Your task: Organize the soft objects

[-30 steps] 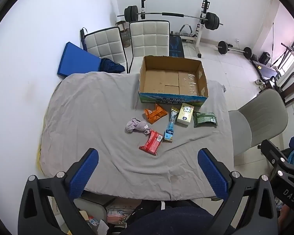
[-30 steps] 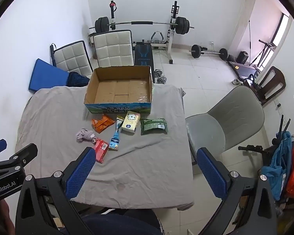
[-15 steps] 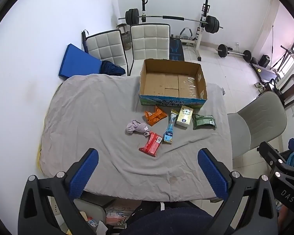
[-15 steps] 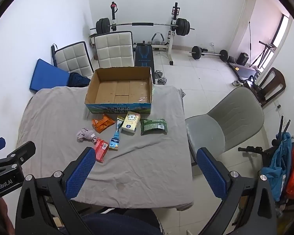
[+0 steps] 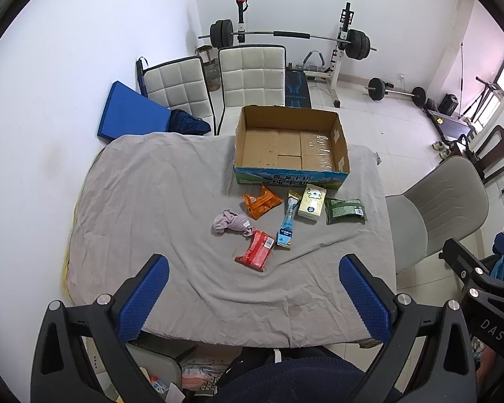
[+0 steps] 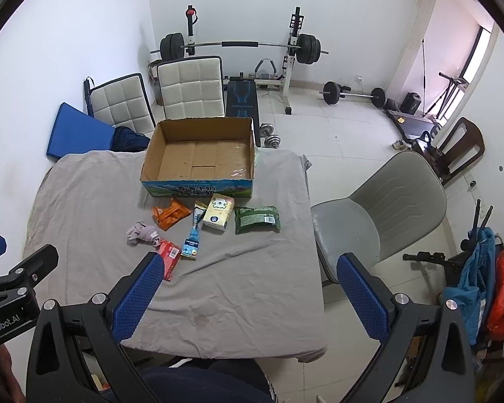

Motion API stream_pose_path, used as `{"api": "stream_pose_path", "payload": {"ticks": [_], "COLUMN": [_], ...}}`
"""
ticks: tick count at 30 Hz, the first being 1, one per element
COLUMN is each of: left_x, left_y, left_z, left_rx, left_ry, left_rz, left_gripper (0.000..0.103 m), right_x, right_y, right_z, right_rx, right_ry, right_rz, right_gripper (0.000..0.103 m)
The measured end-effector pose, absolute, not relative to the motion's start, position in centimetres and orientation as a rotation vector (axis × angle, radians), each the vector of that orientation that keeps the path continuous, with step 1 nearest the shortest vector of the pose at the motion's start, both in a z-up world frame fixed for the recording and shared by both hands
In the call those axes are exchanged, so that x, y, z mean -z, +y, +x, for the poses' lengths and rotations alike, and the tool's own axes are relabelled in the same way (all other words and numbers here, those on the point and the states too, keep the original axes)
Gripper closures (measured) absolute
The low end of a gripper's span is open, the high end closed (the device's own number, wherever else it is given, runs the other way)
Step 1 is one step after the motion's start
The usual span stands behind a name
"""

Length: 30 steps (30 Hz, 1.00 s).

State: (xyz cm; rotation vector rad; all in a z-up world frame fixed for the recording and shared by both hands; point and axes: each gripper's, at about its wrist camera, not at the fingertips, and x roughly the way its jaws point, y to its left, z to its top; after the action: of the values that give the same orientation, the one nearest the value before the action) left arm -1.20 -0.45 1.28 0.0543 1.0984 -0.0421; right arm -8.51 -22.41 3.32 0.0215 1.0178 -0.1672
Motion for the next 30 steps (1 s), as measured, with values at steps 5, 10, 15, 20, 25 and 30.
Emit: {"api": "stream_pose_path", "payload": {"ticks": [5, 10, 15, 20, 25, 30], "left_x": [-1.17, -1.09, -1.14, -1.20, -1.22, -1.34], "left_y": [-0.27, -0.23, -0.26, -0.17, -0.19, -0.16], "left_z": [-0.93, -0.87, -0.82, -0.77, -0.77, -0.61], "left_rx": [0.044, 0.043, 0.043, 0.042, 0.044, 0.049], "left_ry": [1.109, 1.101, 1.099, 1.101, 1.099, 1.099], "left_rz": [0.045, 0.050, 0.047, 0.046, 0.047, 0.044], "left_gripper": [0.000, 0.000, 0.000, 0.000, 0.000, 0.000], "right_x": [-3.46, -3.53, -3.18, -3.07, -2.99, -3.02], "right_y": [-22.51, -22.58, -22.74, -22.81, -22.84, -22.87], "right_z": [-8.49, -8.55, -8.45, -8.20, -8.00, -7.95], "right_rx": [0.170, 0.169, 0.163, 0.161, 0.162, 0.159], "right_ry": [1.017, 1.012, 1.020, 1.020, 1.018, 1.017], "right_rz": [0.020, 0.024, 0.029, 0.029, 0.028, 0.030], "right_gripper": [0.000, 0.000, 0.000, 0.000, 0.000, 0.000]}}
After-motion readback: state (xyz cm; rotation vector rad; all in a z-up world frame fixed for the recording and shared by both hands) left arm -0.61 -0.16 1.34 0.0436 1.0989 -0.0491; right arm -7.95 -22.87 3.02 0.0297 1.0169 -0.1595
